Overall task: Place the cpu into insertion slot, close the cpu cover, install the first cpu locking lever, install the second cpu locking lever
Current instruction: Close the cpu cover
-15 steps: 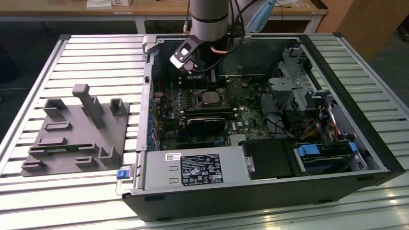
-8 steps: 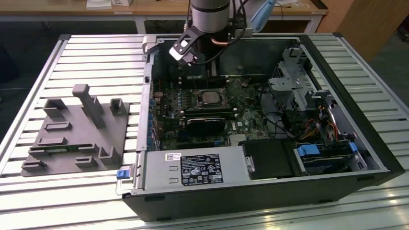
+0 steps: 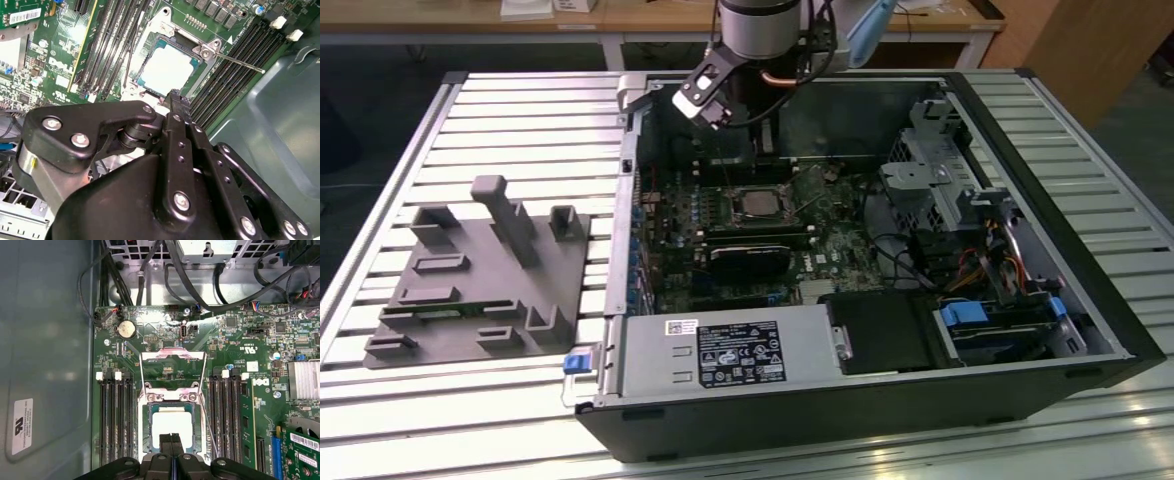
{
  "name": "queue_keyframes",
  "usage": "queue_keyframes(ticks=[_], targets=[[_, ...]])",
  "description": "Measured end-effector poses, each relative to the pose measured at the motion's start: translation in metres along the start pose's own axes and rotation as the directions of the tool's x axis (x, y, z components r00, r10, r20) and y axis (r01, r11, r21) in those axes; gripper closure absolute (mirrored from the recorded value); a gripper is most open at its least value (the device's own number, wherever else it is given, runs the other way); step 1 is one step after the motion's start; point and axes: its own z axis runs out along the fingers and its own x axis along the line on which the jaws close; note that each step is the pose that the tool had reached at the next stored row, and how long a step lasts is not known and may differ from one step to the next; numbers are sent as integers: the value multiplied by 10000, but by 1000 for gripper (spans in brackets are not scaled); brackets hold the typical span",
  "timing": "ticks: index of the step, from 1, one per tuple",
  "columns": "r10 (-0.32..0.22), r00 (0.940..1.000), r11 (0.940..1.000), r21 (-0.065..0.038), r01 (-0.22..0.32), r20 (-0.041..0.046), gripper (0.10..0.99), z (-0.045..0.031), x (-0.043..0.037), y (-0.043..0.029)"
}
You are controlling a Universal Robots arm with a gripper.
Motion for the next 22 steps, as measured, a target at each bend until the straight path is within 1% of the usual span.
queue_keyframes(ticks=[4, 8, 16, 22], targets=[[12, 10000, 10000, 0, -12, 1, 980, 0, 0, 1], [10, 10000, 10000, 0, -10, 2, 980, 1, 0, 16], [11, 10000, 10000, 0, -11, 1, 980, 8, 3, 79], [10, 10000, 10000, 0, -10, 1, 980, 11, 4, 111]])
